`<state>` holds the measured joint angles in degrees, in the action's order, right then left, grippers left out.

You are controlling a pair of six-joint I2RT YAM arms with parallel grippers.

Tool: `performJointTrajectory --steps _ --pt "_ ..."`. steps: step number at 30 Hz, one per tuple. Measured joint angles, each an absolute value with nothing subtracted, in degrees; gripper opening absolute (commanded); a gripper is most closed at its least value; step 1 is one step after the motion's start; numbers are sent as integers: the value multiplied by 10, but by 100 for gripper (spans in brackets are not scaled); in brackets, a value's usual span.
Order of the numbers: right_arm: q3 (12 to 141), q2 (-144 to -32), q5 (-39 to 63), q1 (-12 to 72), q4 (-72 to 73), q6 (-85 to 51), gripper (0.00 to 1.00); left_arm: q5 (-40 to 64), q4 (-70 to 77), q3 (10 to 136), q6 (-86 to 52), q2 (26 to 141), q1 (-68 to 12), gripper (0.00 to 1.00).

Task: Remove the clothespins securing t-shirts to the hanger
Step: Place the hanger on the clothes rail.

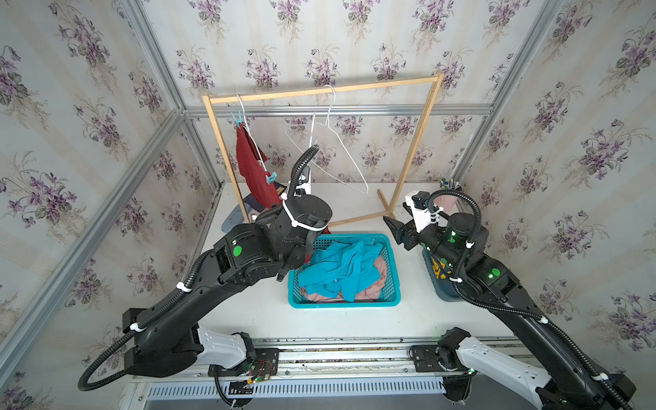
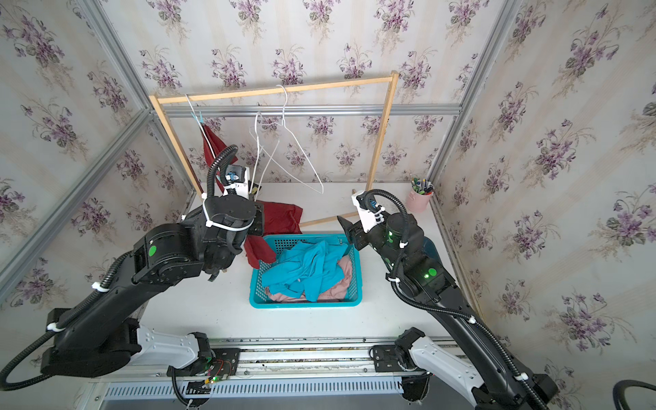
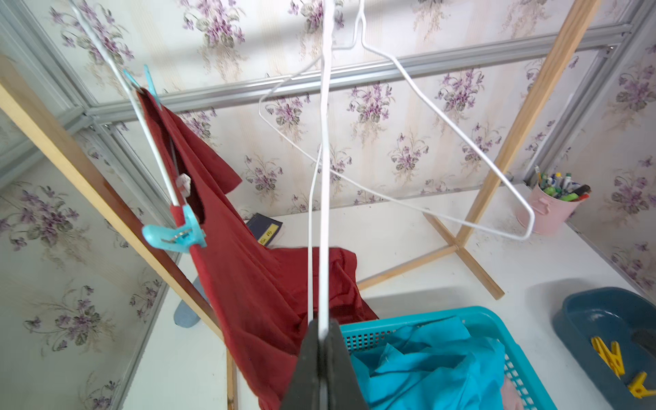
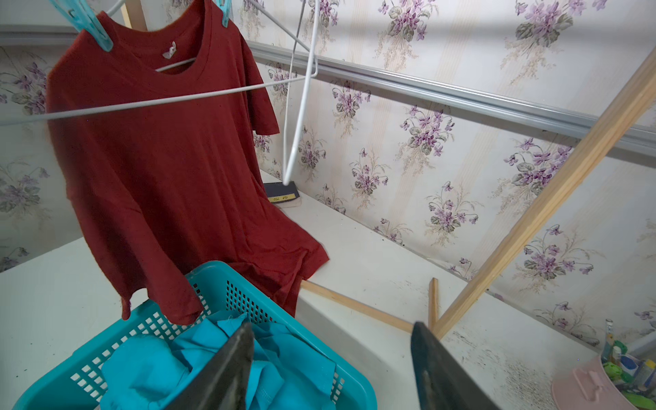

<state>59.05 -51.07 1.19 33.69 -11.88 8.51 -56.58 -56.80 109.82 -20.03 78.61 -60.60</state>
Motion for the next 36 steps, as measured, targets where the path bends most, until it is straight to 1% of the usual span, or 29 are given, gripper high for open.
performJointTrajectory --steps 5,12,15,19,24,30,36 --pt "582 -499 21 336 -116 79 68 -577 -574 1126 -180 788 -604 0" --pt "578 -495 25 333 -114 77 68 -570 -581 1084 -180 737 -605 0" --pt "578 -495 27 333 -114 76 68 -581 -587 1094 -179 733 -604 0" --pt "578 -498 37 333 -110 72 68 -588 -585 1160 -158 773 -601 0" --pt "575 -500 48 333 -101 64 68 -554 -573 1226 -138 847 -562 0" --pt "571 -498 53 333 -95 60 68 -476 -555 1249 -138 897 -500 0" --pt "557 -492 54 333 -91 60 68 -440 -521 1257 -136 909 -483 0"
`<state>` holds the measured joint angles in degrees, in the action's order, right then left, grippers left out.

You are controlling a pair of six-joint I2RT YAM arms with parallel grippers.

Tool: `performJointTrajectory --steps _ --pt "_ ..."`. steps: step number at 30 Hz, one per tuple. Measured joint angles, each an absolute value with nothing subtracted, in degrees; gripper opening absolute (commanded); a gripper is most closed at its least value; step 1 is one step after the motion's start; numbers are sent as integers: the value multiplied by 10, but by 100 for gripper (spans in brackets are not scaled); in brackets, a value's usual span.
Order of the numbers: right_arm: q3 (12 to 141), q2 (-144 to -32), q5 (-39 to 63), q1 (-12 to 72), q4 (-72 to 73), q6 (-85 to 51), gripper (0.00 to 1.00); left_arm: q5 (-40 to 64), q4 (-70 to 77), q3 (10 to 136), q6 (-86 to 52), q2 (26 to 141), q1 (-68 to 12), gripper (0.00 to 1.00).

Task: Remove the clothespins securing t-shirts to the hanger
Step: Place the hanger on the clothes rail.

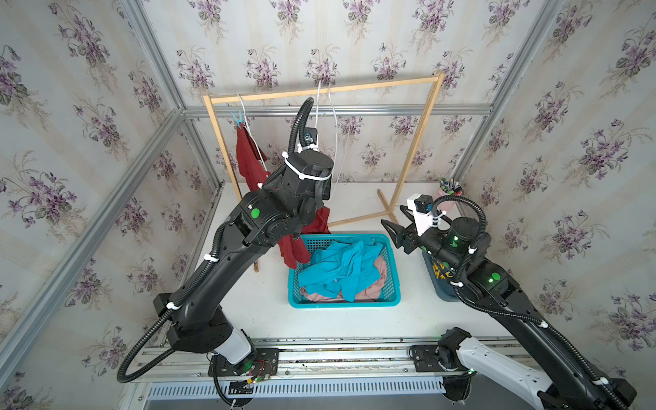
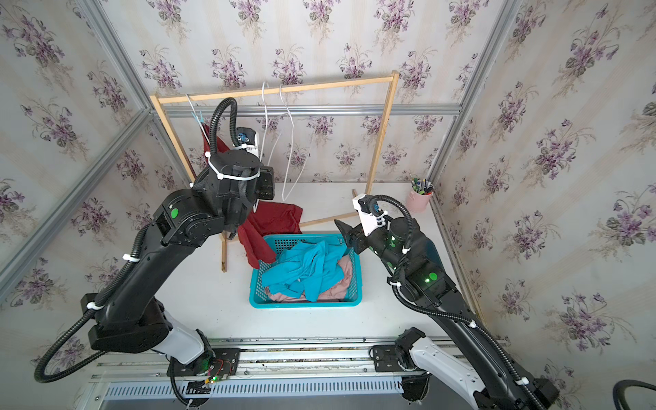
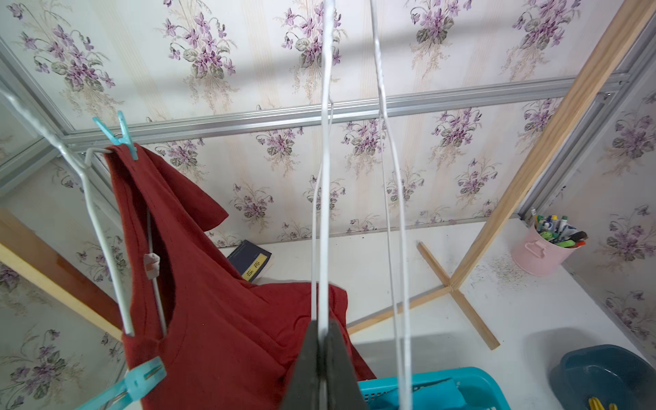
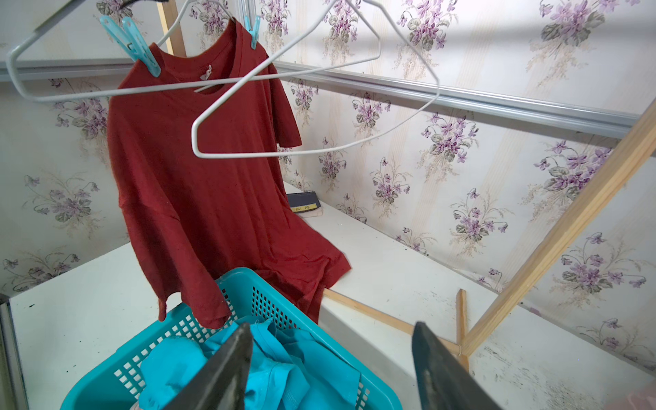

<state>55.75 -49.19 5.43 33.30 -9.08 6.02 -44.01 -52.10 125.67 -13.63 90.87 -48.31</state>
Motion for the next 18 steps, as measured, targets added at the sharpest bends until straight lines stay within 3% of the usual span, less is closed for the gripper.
performJointTrajectory --steps 11,18 --pt "552 -491 56 333 -89 61 68 -305 -498 1258 -162 947 -396 0" --pt "547 -487 56 333 -88 62 68 -207 -482 1257 -167 962 -380 0"
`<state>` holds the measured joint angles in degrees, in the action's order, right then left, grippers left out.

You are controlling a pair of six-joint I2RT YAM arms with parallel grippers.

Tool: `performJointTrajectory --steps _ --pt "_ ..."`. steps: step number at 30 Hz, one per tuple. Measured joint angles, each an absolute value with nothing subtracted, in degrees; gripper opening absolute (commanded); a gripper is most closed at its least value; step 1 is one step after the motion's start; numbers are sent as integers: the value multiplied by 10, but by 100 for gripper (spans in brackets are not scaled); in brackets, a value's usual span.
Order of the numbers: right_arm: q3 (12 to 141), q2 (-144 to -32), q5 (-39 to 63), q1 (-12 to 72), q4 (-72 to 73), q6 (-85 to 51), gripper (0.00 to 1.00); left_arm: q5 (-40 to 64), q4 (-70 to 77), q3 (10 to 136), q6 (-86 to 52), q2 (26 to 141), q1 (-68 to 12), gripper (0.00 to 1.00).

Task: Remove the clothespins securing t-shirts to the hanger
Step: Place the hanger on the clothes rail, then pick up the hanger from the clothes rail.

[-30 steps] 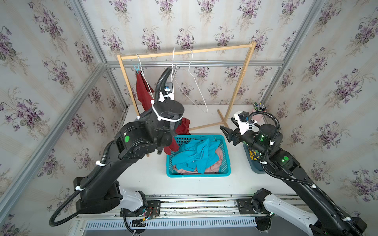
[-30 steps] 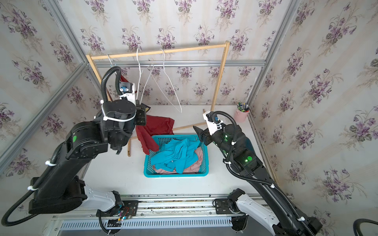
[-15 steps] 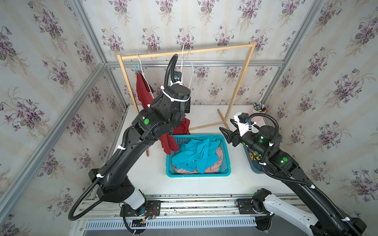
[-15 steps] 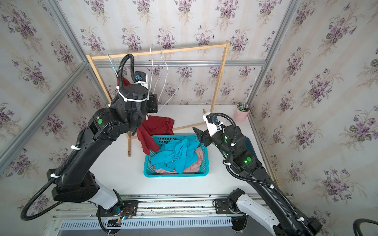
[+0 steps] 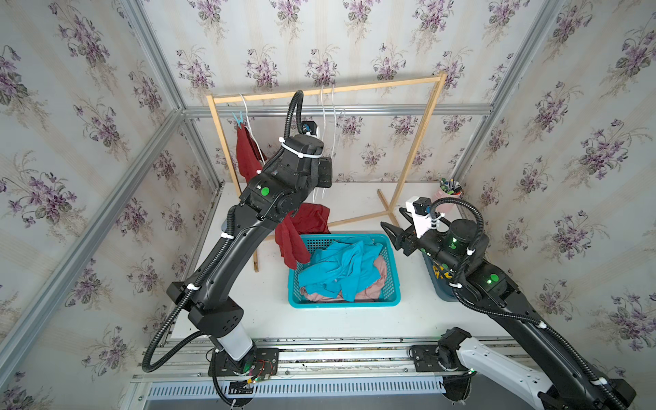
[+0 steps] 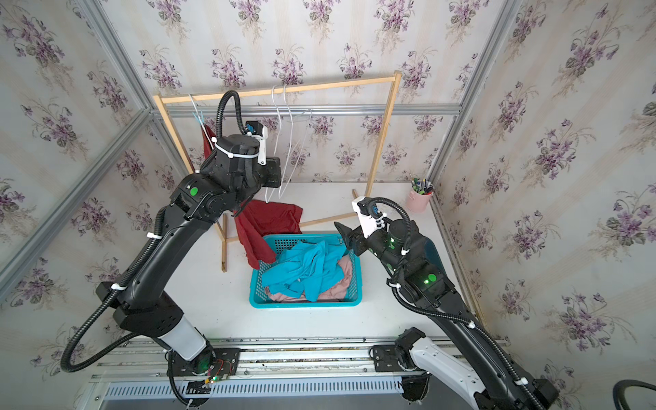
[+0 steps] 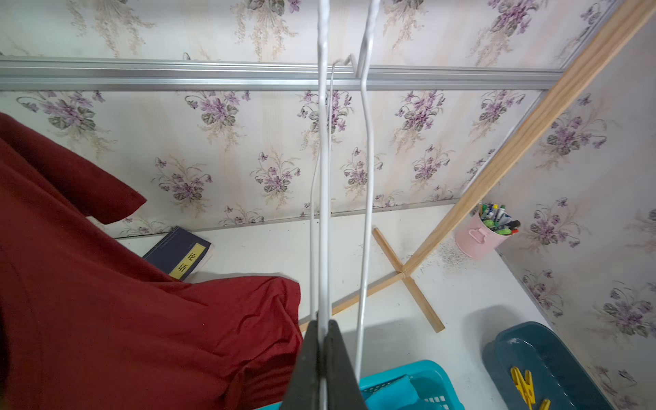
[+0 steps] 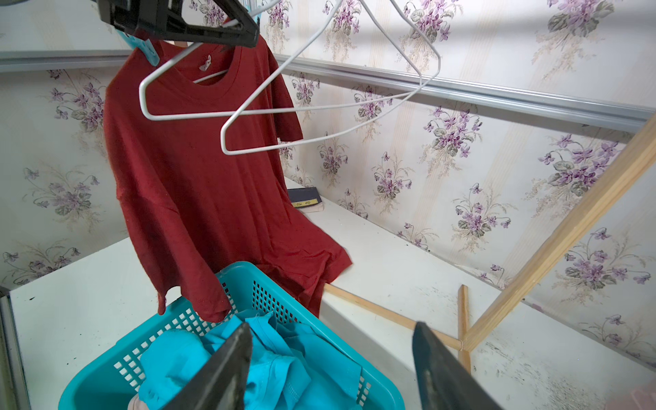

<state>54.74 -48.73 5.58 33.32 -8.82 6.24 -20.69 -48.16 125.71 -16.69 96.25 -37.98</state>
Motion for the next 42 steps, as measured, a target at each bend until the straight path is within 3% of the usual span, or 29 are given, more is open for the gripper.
performJointTrajectory --steps 13,14,16,20,35,39,42 --pt "548 -495 60 333 -86 62 68 -142 -458 1303 -161 1011 -384 2" --pt "548 -496 61 333 -86 61 68 -140 -456 1305 -158 1014 -386 8" --pt "548 -496 63 333 -86 60 68 -138 -453 1308 -152 1019 -390 29" --pt "553 -501 63 333 -86 59 68 -130 -454 1306 -140 1019 -397 46" --pt "598 -559 105 339 -43 -8 58 -178 -454 1157 -88 821 -388 54" --pt "626 -582 96 391 -34 -15 57 -213 -460 1125 -81 751 -372 54" --pt "646 -602 71 446 -28 -13 56 -248 -472 1116 -79 725 -349 60"
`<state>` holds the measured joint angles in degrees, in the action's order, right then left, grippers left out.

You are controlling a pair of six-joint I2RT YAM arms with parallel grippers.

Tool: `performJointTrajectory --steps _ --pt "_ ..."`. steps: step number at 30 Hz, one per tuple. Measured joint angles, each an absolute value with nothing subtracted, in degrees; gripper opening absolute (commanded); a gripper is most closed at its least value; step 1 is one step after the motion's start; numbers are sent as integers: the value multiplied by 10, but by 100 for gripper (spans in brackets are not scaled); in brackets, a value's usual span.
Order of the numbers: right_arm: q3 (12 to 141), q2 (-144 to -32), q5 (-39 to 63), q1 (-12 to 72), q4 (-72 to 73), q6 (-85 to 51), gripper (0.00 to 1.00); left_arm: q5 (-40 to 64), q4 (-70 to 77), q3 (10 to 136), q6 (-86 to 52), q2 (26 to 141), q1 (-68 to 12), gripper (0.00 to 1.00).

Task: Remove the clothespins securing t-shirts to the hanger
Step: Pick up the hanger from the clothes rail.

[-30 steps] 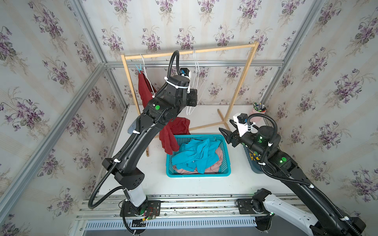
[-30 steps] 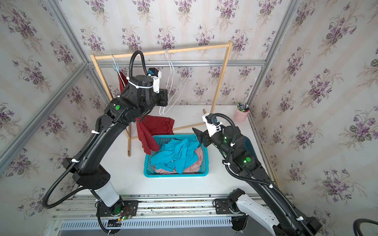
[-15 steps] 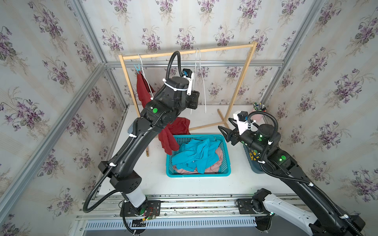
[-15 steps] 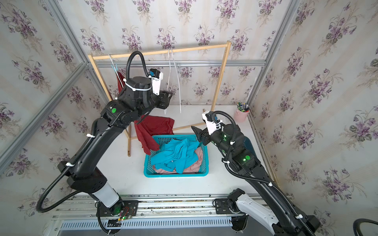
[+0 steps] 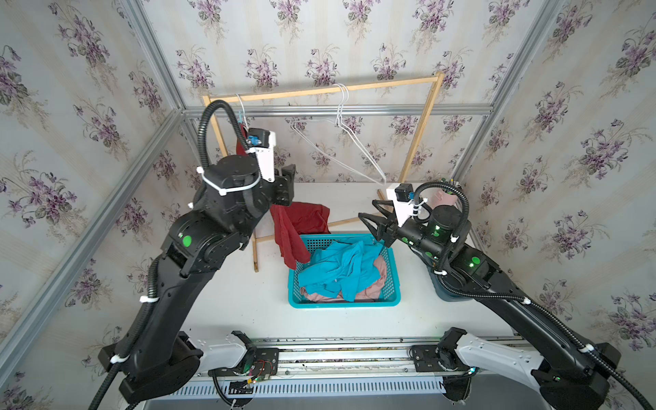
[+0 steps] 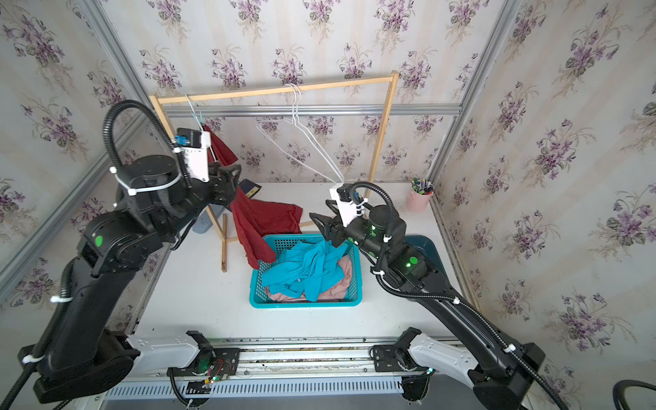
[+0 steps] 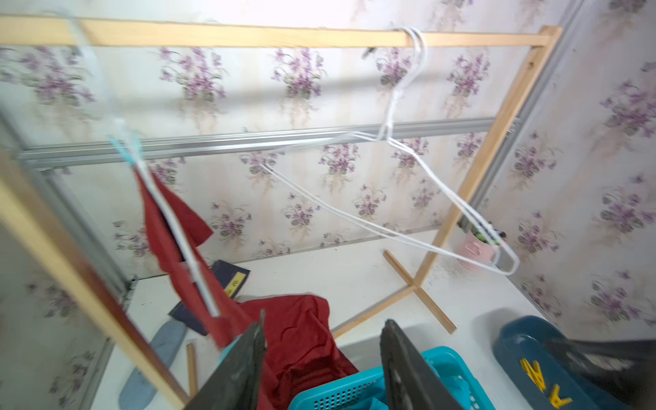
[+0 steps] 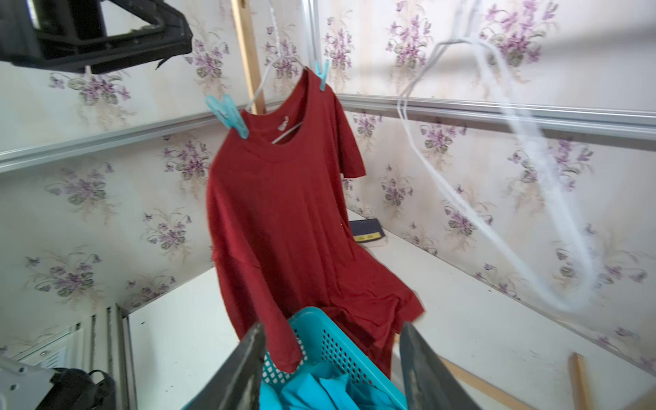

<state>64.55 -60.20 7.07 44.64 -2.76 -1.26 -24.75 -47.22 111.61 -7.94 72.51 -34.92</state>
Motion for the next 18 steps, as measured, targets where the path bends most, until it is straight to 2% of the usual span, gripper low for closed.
performJointTrajectory --steps 4,10,15,18 --pt "656 -631 45 505 -8 -13 55 -239 -515 1130 -91 738 -274 61" --pt "703 -707 26 569 3 -20 55 -140 -547 1113 -136 743 -163 62" --pt "746 -759 26 580 -1 -27 56 -51 -543 1099 -168 744 -111 61" --pt "758 -774 26 581 1 -28 56 -17 -531 1112 -183 748 -93 56"
